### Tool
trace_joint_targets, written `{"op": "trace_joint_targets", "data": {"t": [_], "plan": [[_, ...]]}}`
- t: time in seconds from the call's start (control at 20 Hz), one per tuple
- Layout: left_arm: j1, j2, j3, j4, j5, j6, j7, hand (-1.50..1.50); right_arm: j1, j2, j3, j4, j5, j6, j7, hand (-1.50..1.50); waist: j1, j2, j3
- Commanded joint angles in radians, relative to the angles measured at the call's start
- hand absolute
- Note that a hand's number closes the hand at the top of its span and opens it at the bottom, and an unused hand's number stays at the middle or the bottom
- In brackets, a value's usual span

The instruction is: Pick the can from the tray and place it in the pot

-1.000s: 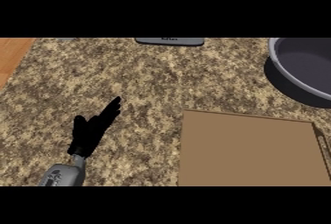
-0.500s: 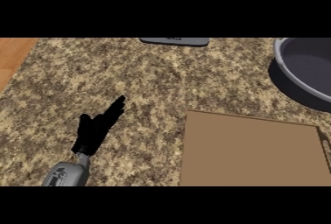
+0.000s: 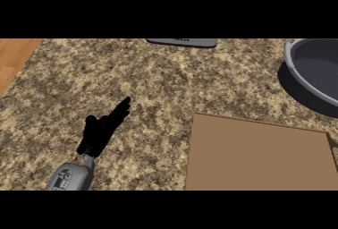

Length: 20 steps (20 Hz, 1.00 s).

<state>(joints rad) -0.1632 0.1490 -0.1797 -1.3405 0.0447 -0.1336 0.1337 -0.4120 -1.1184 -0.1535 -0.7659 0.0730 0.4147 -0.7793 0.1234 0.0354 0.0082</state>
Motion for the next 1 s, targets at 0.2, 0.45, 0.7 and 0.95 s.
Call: {"op": "trace_joint_targets", "data": {"t": [0.2,0.45,0.7,0.95], "plan": [[0.010,-0.016,-0.021,0.016,-0.024,0.005,-0.018,0.00,-0.195,0.078,0.182,0.091,0.197,-0.041,-0.106,1.50,-0.004,-0.004,-0.003],[-0.020,-0.003,0.017,0.034,-0.009,0.007,-0.014,0.00,-0.270,0.108,0.287,0.132,0.401,-0.295,-0.092,1.50,-0.008,0.000,-0.004],[0.004,-0.006,0.006,0.002,-0.006,0.005,0.021,0.00,-0.358,0.192,0.393,0.253,0.570,-0.391,-0.022,1.50,-0.008,-0.004,-0.004],[-0.024,-0.004,0.017,0.002,-0.009,0.011,0.031,0.00,-0.404,0.286,0.488,0.393,0.675,-0.281,0.161,1.50,-0.011,-0.001,-0.005]]}}
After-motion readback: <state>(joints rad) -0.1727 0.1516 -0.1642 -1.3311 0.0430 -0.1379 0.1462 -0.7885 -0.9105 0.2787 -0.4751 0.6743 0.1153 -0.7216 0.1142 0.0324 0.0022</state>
